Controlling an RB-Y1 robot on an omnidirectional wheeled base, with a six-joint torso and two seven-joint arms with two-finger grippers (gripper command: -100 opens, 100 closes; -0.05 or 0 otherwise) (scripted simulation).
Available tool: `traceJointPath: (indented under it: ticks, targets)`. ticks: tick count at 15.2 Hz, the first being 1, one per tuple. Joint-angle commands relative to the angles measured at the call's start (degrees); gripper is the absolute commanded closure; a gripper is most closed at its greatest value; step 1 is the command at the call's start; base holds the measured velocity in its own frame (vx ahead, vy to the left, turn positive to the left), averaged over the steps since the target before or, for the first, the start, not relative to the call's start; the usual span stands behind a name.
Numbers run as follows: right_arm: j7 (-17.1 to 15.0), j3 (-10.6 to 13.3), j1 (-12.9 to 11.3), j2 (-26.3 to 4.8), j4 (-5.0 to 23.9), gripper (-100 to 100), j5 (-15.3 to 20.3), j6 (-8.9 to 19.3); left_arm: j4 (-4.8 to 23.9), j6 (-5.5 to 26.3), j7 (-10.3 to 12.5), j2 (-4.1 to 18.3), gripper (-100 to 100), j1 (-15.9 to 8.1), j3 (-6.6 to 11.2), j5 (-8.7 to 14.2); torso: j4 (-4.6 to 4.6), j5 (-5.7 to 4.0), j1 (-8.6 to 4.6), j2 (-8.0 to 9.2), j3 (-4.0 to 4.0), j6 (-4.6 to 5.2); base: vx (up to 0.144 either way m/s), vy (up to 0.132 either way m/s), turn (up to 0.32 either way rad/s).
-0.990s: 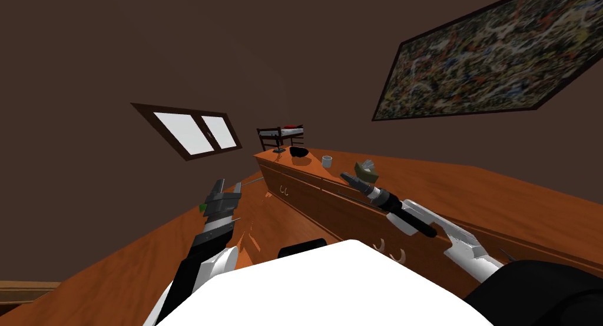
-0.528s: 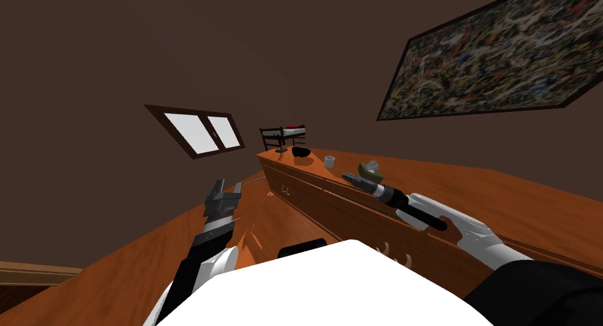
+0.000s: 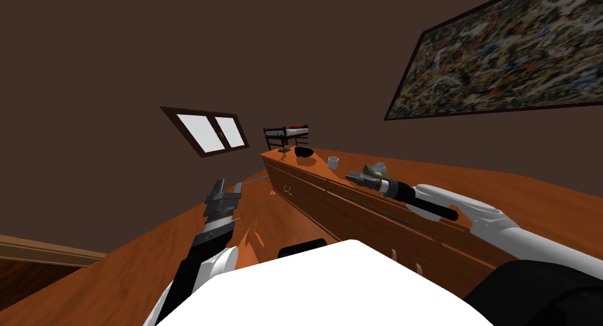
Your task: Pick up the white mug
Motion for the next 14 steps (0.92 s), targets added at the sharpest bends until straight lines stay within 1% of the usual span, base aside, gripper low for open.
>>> traceJointPath:
  ticks: [1, 2, 4, 5, 6, 8, 9, 10, 12, 13, 14]
  targets:
    - [-0.1, -0.3, 0.1, -2.6, 1.1, -100, 0.3, -0.8, 0.0, 0.0, 0.0, 0.0, 0, 0.0, 0.0, 0.0, 0.0, 0.0, 0.0, 0.0, 0.0, 0.0, 0.017, 0.006, 0.041]
    - [-0.4, -1.1, 0.7, -4.1, 3.3, -100, 1.2, -2.1, 0.0, 0.0, 0.0, 0.0, 0, 0.0, 0.0, 0.0, 0.0, 0.0, -0.01, 0.0, 0.0, 0.01, 0.024, 0.012, 0.119]
    - [-0.4, -1.1, 0.7, -6.7, 3.3, -100, 1.2, -2.1, 0.0, 0.0, 0.0, 0.0, 0, 0.0, 0.0, 0.0, -0.01, 0.0, 0.0, -0.03, -0.02, 0.0, 0.024, 0.008, 0.072]
    - [-0.4, -1.1, 0.7, -7.0, 3.3, -100, 1.2, -2.1, 0.0, 0.0, 0.0, 0.0, 0, 0.0, 0.0, 0.0, -0.01, 0.0, 0.0, -0.02, -0.01, 0.01, 0.013, 0.003, -0.003]
    - [-0.7, -1.9, 1.3, -9.0, 5.5, -100, 2.1, -3.5, 0.0, 0.0, 0.0, 0.0, 0, 0.0, 0.0, 0.0, 0.0, -0.01, -0.01, 0.0, 0.0, 0.02, 0.021, 0.009, 0.098]
    - [-0.7, -1.9, 1.3, -11.4, 5.5, -100, 2.1, -3.5, 0.0, 0.0, 0.0, 0.0, 0, 0.0, 0.0, 0.0, -0.01, 0.0, 0.0, -0.03, -0.02, 0.0, 0.026, 0.005, 0.082]
    - [-0.7, -1.9, 1.3, -11.4, 5.5, -100, 2.1, -3.5, 0.0, 0.0, 0.0, 0.0, 0, 0.0, 0.0, 0.0, -0.01, 0.0, -0.01, -0.03, -0.02, 0.01, 0.014, 0.0, 0.009]
    - [-1.0, -2.7, 2.0, -13.5, 7.8, -100, 2.9, -4.8, 0.0, 0.0, 0.0, 0.0, 0, 0.0, 0.0, 0.0, 0.0, -0.01, -0.02, -0.01, -0.01, 0.02, 0.025, 0.005, 0.105]
    - [-1.0, -2.7, 2.0, -15.7, 7.8, -100, 2.9, -4.8, 0.0, 0.0, 0.0, 0.0, 0, 0.0, 0.0, 0.0, -0.01, 0.0, -0.01, -0.05, -0.03, -0.01, 0.03, 0.002, 0.083]
    - [-1.3, -3.4, 2.8, -17.2, 10.0, -100, 3.8, -6.2, 0.0, 0.0, 0.0, 0.0, 0, 0.0, 0.0, 0.0, -0.01, 0.0, -0.01, -0.05, -0.03, 0.01, 0.032, -0.001, 0.102]
    - [-1.3, -3.4, 2.8, -18.5, 10.0, -100, 3.8, -6.2, 0.0, 0.0, 0.0, 0.0, 0, 0.0, 0.0, 0.0, -0.01, 0.0, -0.02, -0.06, -0.04, -0.01, 0.038, -0.002, 0.115]
